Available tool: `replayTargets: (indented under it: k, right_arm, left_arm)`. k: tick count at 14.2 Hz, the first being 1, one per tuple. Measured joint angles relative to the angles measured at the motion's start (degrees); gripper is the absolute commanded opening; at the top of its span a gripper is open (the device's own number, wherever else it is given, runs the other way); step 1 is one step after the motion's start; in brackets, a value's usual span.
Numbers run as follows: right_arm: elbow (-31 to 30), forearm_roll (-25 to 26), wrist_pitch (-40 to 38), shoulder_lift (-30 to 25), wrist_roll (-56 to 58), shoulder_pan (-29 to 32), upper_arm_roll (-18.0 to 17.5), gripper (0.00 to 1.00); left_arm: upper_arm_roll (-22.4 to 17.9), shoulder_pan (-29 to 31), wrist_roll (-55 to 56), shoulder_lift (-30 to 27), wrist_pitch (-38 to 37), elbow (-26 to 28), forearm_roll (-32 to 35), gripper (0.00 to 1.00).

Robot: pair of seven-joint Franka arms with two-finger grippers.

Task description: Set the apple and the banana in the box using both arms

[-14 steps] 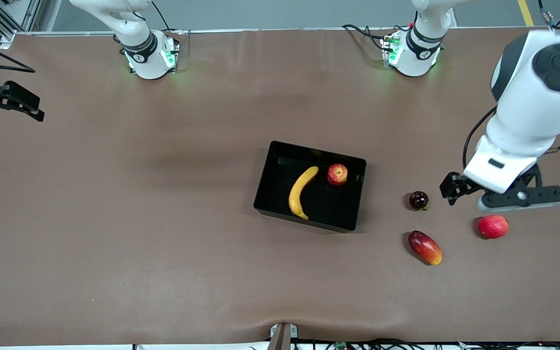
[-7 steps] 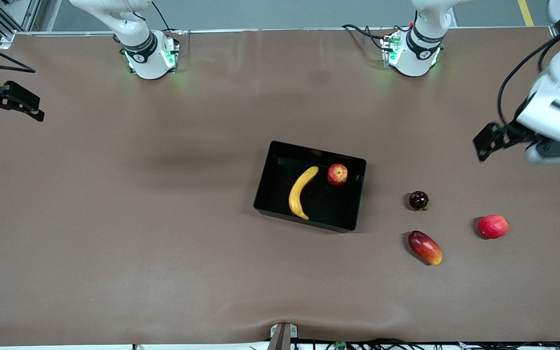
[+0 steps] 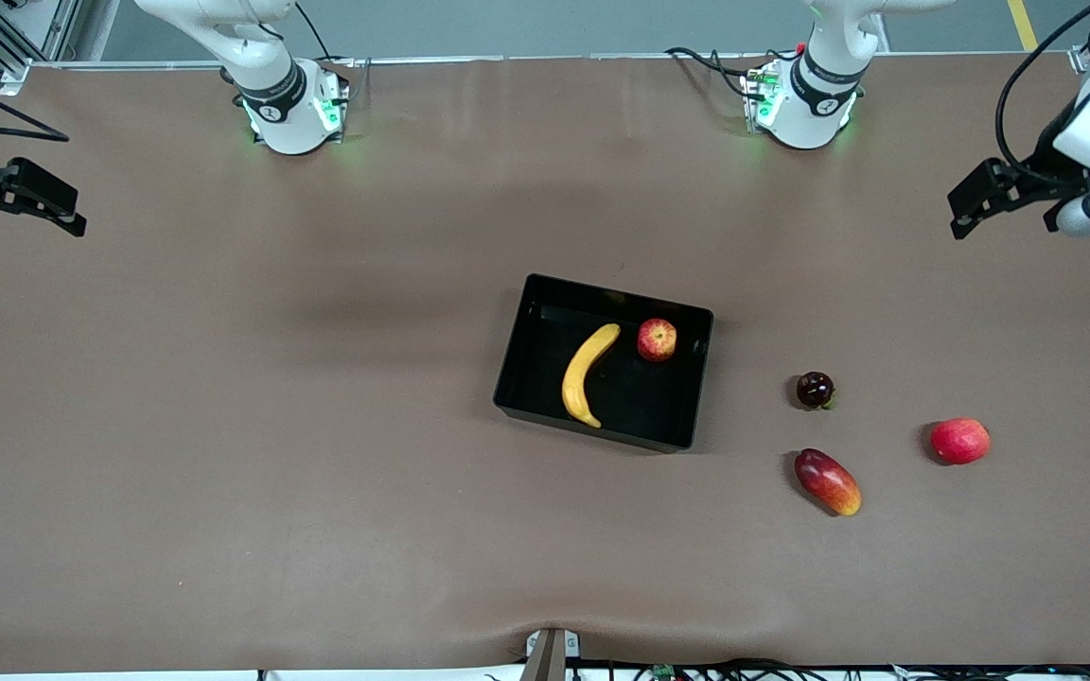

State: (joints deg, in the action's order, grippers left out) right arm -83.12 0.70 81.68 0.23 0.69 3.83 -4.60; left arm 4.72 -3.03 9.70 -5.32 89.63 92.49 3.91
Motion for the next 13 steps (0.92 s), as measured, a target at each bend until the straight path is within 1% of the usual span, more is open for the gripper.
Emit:
replayTargets:
  k: [3, 8, 13]
  right_arm:
    - [0.00, 0.00, 0.00, 0.00, 0.00, 0.00, 0.00, 1.00]
    - [0.00, 0.00, 0.00, 0.00, 0.00, 0.00, 0.00, 1.00]
    - [0.00, 0.00, 0.00, 0.00, 0.00, 0.00, 0.00, 1.00]
  left_arm:
    - [-0.24, -0.04, -1.98, -0.61, -0.29, 1.13, -0.16, 1.00]
    - [-0.24, 0.05, -7.45, -0.61, -1.89, 1.27, -0.33, 1.00]
    - [-0.53, 0.17, -7.79, -0.61, -1.97, 0.83, -1.72, 1.00]
